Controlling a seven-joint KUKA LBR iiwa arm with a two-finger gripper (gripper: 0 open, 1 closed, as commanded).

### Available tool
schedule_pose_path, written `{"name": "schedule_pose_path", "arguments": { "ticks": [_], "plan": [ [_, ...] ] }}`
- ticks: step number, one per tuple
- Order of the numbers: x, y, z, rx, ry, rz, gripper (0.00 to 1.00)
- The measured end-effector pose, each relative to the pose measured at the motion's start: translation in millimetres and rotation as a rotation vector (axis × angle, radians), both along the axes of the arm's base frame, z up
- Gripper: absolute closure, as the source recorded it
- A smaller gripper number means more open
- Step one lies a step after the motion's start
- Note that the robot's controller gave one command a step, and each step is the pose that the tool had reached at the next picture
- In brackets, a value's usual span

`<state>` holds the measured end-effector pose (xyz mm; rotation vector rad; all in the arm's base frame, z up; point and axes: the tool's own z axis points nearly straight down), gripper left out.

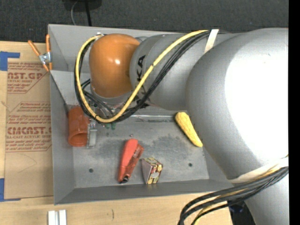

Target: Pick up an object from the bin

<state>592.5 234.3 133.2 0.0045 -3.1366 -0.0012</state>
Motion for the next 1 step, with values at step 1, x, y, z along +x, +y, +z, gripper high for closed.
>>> {"name": "schedule_pose_path", "arguments": {
  "ticks": [1],
  "plan": [
    [1.7,-1.0,5.2,0.001,-0.006,-0.001,0.0]
  ]
}}
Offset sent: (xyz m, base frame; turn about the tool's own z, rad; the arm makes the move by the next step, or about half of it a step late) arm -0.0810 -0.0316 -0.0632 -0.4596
